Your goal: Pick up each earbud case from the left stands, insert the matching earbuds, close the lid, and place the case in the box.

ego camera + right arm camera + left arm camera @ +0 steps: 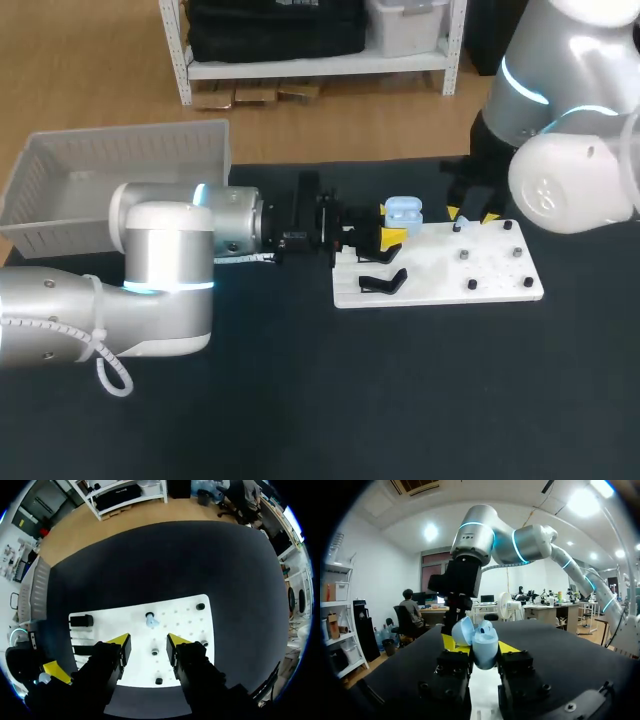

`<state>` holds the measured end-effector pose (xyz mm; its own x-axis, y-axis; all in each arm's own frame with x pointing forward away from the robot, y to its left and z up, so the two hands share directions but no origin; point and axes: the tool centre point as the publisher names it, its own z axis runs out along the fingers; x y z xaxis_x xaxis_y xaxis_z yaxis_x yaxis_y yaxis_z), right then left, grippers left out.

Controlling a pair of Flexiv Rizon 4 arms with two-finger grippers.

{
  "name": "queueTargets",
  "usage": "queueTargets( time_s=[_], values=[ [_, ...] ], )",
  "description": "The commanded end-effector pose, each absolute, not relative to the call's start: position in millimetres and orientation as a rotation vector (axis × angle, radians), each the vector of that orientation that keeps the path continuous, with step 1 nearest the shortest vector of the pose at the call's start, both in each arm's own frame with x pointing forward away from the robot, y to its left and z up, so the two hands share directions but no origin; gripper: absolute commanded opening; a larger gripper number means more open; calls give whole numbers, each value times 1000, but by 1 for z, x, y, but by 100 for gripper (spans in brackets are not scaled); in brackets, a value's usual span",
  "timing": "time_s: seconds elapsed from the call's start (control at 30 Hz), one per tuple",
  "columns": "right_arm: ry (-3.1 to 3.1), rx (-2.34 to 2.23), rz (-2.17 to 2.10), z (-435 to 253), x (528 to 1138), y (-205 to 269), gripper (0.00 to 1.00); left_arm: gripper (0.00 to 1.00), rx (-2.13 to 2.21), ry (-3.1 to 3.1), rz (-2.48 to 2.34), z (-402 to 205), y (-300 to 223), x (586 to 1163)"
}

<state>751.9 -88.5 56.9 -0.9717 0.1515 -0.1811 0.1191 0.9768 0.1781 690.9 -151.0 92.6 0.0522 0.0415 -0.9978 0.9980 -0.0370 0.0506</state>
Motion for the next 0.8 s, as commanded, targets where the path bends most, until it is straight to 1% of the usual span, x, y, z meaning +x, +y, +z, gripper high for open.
queueTargets(
  time_s=[0.03, 0.3, 0.8],
  values=[
    [2940, 201, 247, 50, 759, -88, 45, 0, 1285, 1184, -1170, 92, -151, 689],
    [2953, 226, 293, 43, 765, -87, 45, 0, 1285, 1184, -1170, 92, -151, 689],
    [2966, 247, 305, 34, 766, -90, 40, 0, 1285, 1184, -1170, 92, -151, 689]
  ],
)
